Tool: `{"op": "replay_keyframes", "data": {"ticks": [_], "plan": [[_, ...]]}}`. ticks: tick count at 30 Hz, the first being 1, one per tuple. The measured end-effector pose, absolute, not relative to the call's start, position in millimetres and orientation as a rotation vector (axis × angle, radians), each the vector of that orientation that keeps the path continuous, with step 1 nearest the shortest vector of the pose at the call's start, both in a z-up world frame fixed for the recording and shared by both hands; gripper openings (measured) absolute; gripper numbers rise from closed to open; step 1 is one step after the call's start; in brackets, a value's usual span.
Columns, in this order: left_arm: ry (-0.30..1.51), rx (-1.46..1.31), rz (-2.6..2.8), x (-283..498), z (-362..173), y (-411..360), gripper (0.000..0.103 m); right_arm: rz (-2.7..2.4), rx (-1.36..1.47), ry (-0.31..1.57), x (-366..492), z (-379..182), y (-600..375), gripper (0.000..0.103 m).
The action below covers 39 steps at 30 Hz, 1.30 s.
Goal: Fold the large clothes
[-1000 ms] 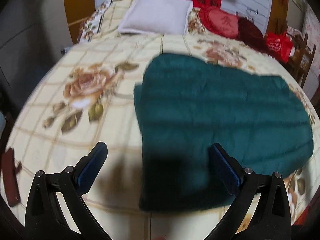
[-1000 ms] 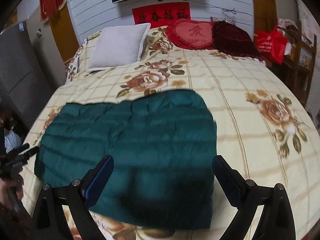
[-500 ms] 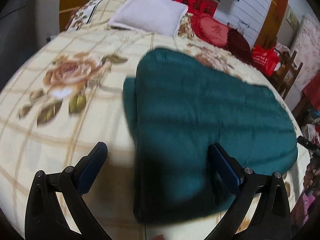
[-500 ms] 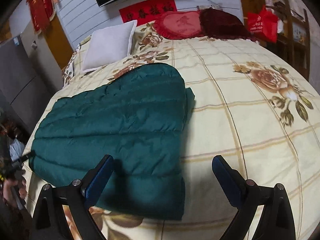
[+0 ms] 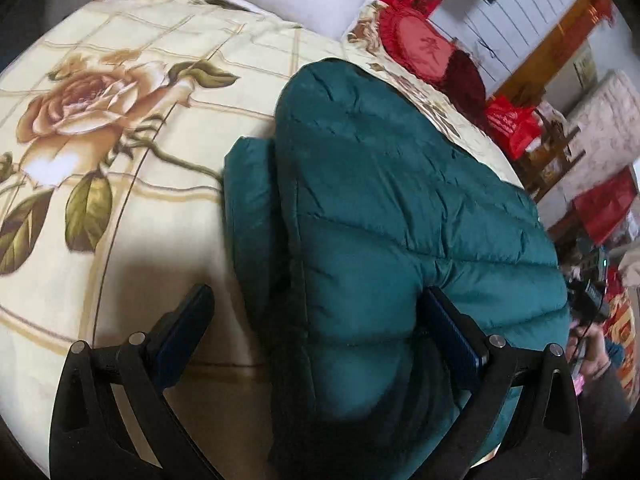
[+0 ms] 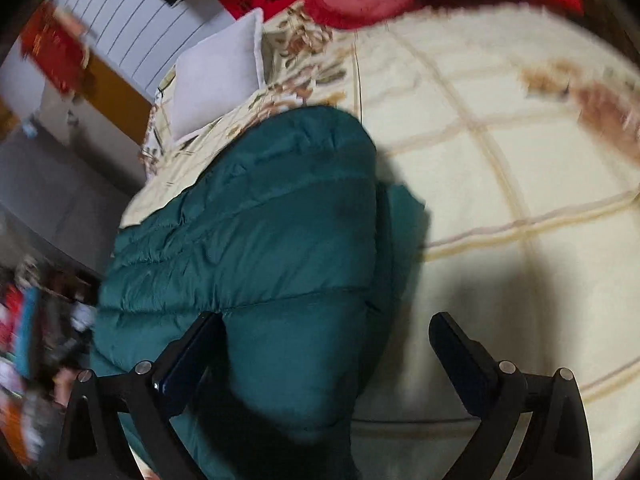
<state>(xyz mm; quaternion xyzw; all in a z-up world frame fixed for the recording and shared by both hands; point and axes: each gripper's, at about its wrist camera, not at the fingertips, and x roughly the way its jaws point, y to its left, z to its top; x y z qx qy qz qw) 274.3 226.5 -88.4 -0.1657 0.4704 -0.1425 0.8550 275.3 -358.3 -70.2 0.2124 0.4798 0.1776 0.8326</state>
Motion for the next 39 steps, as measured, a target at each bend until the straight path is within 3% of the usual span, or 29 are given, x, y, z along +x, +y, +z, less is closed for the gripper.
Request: {"op": "replay_keyframes", "data": {"ticks": [6,9,12,13,15,18,23,28,39], "plan": [[1.04,-0.334,-0.356,293.8,-86.3,223.5,0.103,0.478,0.418,0.996,287.5,-79.5,-351.3,0.103],[1.042,-0.348,-0.382,304.8,-86.4,222.3,0.103,0.509,0.41,0.989,297.5,-80.5,-344.9,0.098],[1.001,-0.372,-0.402,307.1,-87.6,224.0,0.101,0.533,0.404,0.992,304.5,-81.0,-341.1,0.086],[0.988,-0.373,-0.404,306.8,-87.5,223.0,0.097,0.547,0.416,0.989,303.9,-81.3,-342.1,0.081],[0.934,-0.369,-0.407,300.5,-83.5,221.1,0.074,0.569,0.427,0.976,300.9,-79.3,-345.7,0.072],[0.839,-0.259,-0.365,287.0,-70.0,210.7,0.051,0.551,0.379,0.928,289.3,-71.0,-341.0,0.058],[0.746,-0.132,-0.283,264.4,-52.9,194.8,0.034,0.436,0.181,0.845,273.1,-43.1,-312.2,0.039],[0.721,-0.138,-0.282,247.6,-25.9,195.8,0.03,0.364,0.124,0.812,259.6,-10.1,-301.0,0.029],[0.645,-0.151,-0.315,182.7,58.1,187.0,0.03,0.361,0.064,0.719,198.1,95.2,-305.4,0.028]]}}
